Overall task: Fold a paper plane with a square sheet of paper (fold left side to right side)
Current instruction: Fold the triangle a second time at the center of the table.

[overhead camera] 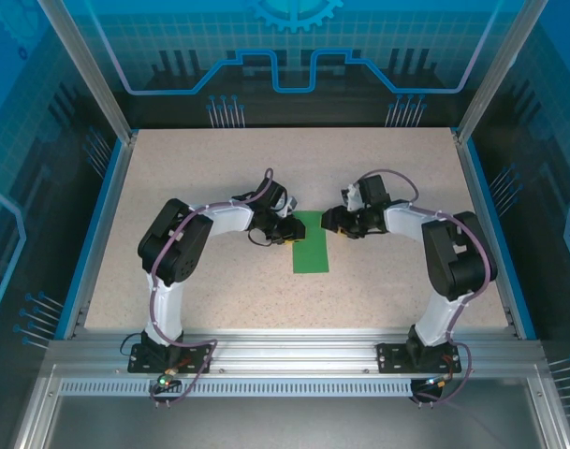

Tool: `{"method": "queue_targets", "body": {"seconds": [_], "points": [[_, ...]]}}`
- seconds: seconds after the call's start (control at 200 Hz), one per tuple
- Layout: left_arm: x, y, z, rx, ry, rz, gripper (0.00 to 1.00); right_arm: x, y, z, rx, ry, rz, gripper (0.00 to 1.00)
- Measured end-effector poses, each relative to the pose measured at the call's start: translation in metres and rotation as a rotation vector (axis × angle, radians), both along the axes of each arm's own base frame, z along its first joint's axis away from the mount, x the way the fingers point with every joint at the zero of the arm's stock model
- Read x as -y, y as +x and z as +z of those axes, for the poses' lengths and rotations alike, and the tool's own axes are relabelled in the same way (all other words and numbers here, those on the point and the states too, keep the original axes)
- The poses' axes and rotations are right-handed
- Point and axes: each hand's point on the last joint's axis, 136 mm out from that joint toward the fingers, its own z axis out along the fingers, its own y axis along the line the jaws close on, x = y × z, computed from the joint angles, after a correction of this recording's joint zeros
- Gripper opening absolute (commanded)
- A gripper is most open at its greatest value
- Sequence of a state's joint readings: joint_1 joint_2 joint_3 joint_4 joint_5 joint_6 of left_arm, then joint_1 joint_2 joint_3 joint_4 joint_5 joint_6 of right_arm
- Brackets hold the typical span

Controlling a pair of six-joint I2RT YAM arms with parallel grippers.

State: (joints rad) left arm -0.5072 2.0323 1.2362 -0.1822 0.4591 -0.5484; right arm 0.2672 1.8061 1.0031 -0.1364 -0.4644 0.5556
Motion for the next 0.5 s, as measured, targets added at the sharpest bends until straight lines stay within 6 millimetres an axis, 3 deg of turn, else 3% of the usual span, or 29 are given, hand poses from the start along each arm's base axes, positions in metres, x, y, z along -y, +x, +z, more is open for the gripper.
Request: {"method": "queue_targets", "body": {"seconds": [0.175, 0.5], "points": [[0.0, 0.0, 0.0, 0.001, 0.001, -0.001, 0.3, -0.006, 0.027, -0.006, 0.028, -0.003, 0.013, 0.55], [0.002, -0.001, 0.0, 0.001, 0.001, -0.005, 0.3, -0.006, 0.042, -0.017, 0.017, -0.013, 0.011, 0.55]]}}
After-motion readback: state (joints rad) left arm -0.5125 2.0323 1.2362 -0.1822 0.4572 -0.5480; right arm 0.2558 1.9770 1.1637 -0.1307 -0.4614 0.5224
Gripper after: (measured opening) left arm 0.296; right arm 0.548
